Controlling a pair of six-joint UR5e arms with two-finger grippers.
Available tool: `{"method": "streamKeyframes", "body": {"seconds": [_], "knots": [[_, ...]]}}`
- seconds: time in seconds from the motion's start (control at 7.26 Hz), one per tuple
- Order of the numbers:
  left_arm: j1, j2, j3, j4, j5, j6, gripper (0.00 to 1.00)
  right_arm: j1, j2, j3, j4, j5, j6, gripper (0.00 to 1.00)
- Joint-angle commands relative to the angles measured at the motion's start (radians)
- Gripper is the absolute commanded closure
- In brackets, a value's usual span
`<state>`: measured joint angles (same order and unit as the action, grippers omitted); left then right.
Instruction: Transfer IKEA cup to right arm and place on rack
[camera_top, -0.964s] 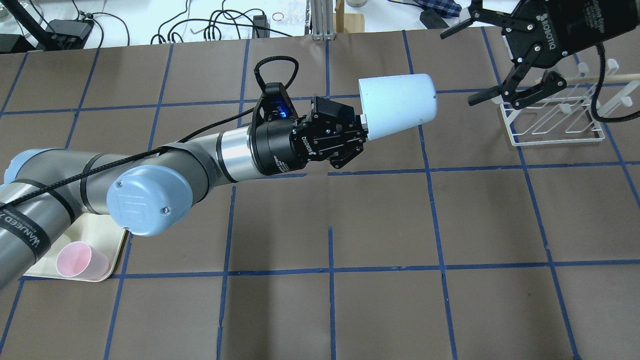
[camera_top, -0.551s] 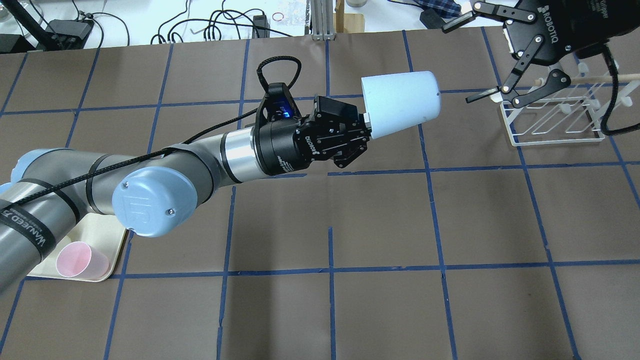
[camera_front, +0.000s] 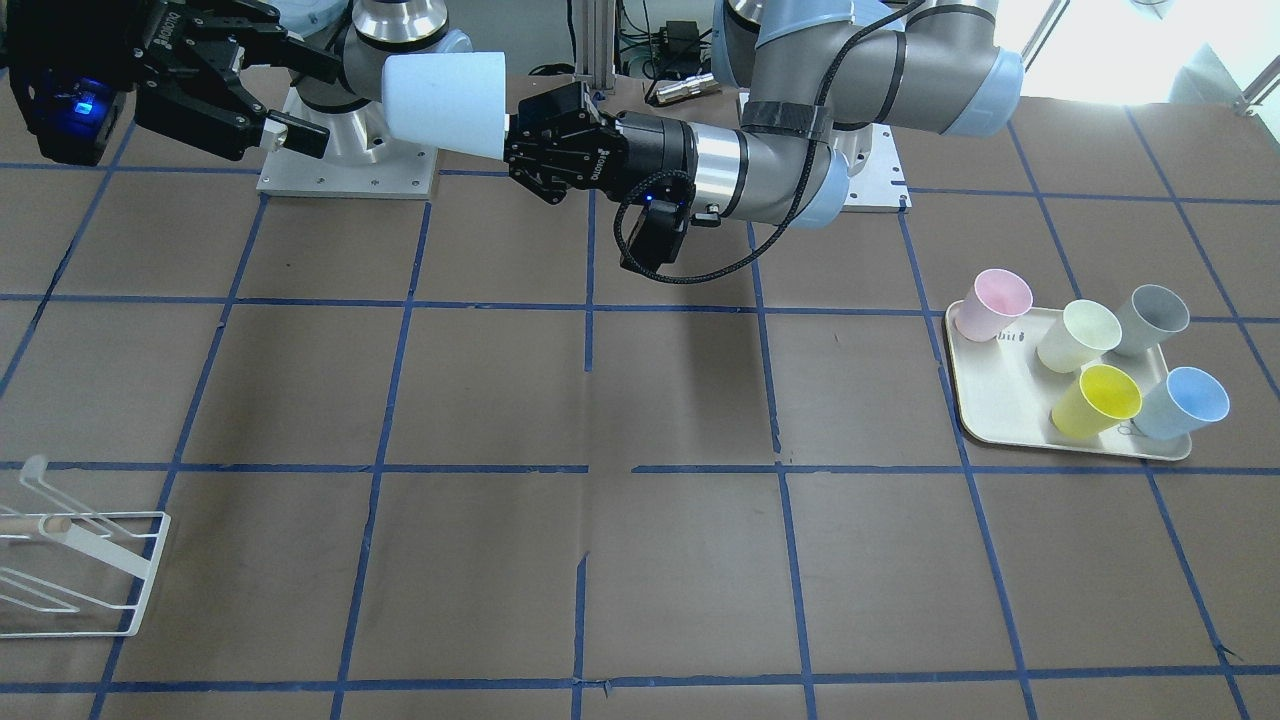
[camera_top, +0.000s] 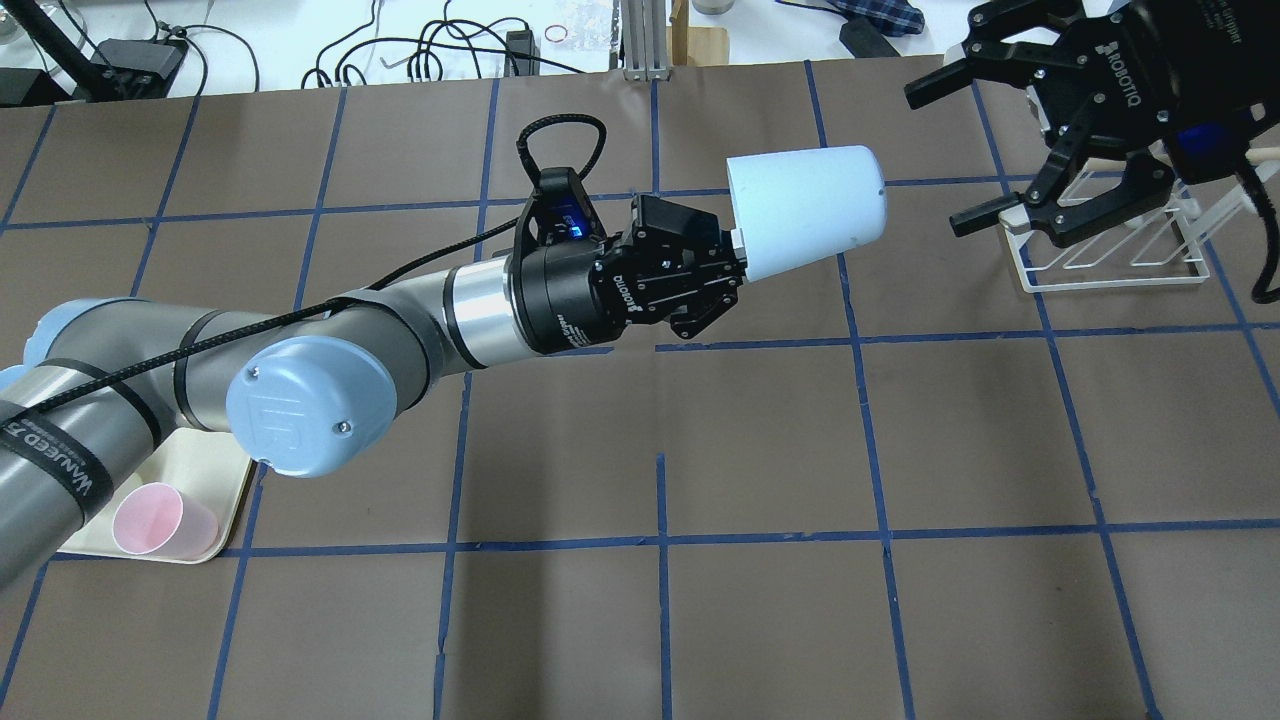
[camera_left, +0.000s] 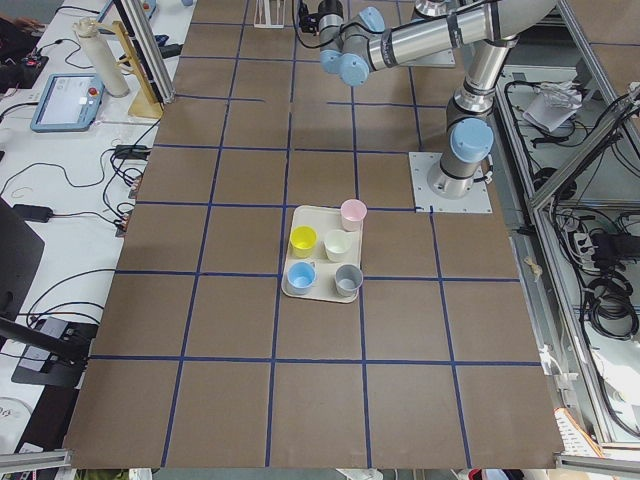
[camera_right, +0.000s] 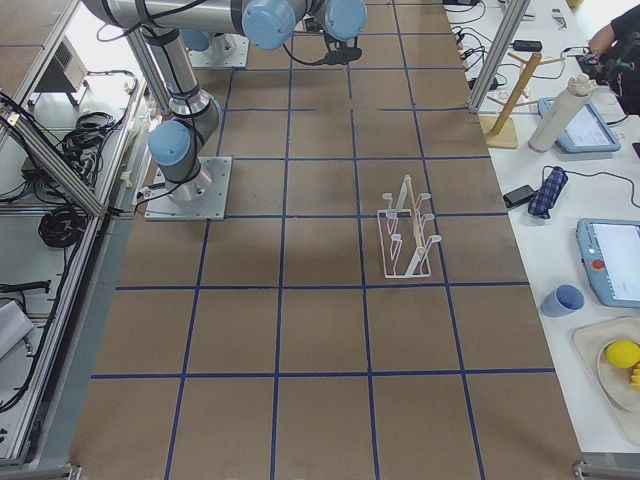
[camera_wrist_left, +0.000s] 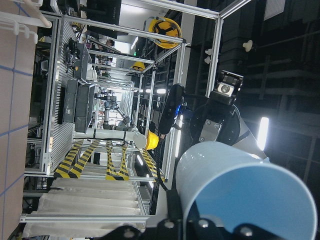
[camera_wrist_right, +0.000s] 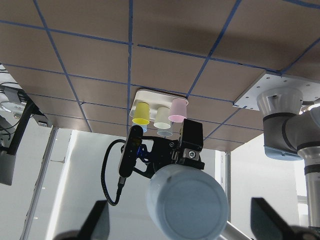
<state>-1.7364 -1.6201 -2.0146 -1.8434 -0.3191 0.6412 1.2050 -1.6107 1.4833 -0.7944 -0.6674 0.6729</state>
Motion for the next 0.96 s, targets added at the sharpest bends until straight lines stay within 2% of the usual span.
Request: {"method": "streamKeyframes", "body": {"seconds": [0.0, 0.14, 0.83], "knots": [[0.0, -0.003, -0.001, 0.001, 0.0, 0.0, 1.0, 0.002, 0.0, 0.006, 0.029, 0.024, -0.009, 0.0], [0.0, 0.0, -0.001, 0.001, 0.0, 0.0, 1.0, 0.007, 0.006, 0.009, 0.029, 0.09, -0.016, 0.0], [0.0, 0.0, -0.003, 0.001, 0.0, 0.002, 1.0, 0.062, 0.023, 0.026, 0.05, 0.091, -0.018, 0.0]]}}
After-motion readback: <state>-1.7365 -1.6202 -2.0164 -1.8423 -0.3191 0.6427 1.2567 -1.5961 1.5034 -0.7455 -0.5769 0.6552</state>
